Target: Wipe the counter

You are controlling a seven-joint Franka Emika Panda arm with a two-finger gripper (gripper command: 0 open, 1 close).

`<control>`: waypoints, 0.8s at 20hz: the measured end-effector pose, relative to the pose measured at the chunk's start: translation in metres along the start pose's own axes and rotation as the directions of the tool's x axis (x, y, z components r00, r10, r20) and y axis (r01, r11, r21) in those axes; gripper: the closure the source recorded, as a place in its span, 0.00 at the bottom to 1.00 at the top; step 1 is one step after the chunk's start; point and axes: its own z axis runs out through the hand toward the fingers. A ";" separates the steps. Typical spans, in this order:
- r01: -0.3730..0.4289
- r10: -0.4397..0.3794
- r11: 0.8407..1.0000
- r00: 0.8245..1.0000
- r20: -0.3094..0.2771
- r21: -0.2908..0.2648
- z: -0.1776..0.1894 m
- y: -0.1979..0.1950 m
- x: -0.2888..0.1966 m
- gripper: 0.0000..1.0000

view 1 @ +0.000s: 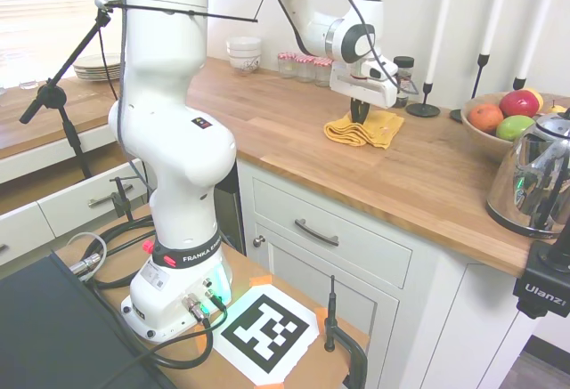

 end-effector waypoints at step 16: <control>-0.103 0.103 0.995 0.995 -0.007 -0.001 -0.005 0.076 0.085 0.00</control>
